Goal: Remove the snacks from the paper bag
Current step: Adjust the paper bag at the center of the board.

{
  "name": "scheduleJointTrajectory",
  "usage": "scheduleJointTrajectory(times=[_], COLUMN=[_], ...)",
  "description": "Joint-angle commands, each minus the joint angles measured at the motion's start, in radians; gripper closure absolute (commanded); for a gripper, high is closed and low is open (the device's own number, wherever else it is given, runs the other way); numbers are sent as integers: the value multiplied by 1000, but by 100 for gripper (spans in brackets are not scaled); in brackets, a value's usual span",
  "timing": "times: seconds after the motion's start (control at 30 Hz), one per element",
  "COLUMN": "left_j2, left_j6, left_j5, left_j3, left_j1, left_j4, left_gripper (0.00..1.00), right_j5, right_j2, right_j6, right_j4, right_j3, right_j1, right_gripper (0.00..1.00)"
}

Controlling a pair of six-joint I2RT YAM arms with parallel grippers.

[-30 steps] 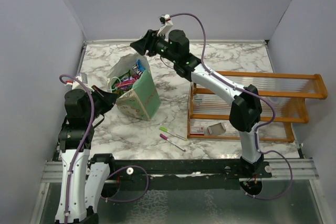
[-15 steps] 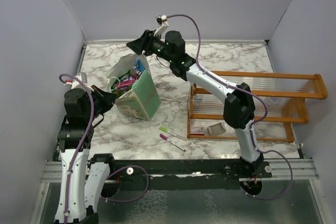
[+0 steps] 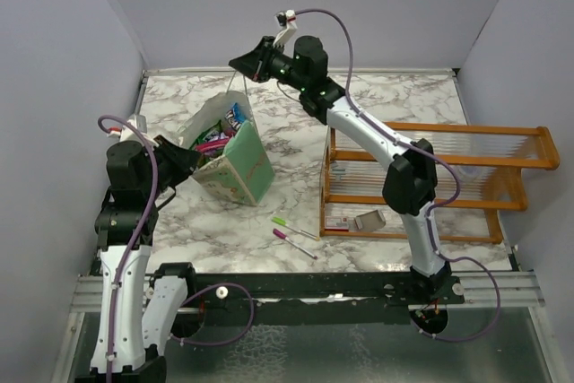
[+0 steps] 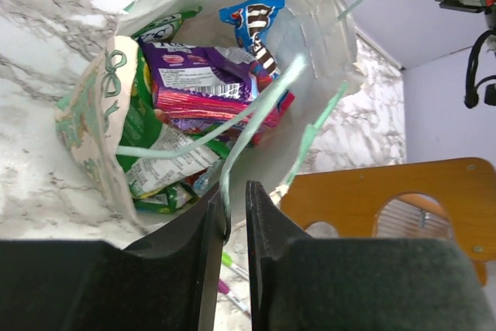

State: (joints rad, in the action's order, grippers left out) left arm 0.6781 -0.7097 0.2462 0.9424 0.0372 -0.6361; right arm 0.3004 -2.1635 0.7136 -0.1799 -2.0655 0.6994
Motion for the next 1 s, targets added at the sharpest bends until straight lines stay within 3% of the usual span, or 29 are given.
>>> scheduleJointTrajectory(times=[0.0,0.17,0.3,0.43,0.53,0.6,0.77,0.97], left_j2=[40,68,80,80,84,87,86,74], left_j6=[-59,-85,-72,-68,-69,-52,25,99], left_j5=[86,147,139,129,131,132,136,155], left_j3=[36,44,68,109,153,188,225,233], left_j1=[1,1,1,1,1,1,1,-35], left_j4=[75,104,68,23,-11,-36,-92,-118], left_gripper=[76,49,23,19,13,2,1,1], right_j5=[164,258,385,484,509,532,642,637], right_j2=[-18,11,-19,-88,-79,-46,-49,-17], right_j6=[1,-137,-128,-153,-236,-278,-179,-246], right_j4=[12,-2,-67,3,40,27,-77,17], right_j3=[-185,-186,-241,-413,-454,-413,-289,-191], right_j1=[-88,-130,-195,-255,-272,-273,-254,-129], right_gripper=[99,97,99,99,99,98,99,99])
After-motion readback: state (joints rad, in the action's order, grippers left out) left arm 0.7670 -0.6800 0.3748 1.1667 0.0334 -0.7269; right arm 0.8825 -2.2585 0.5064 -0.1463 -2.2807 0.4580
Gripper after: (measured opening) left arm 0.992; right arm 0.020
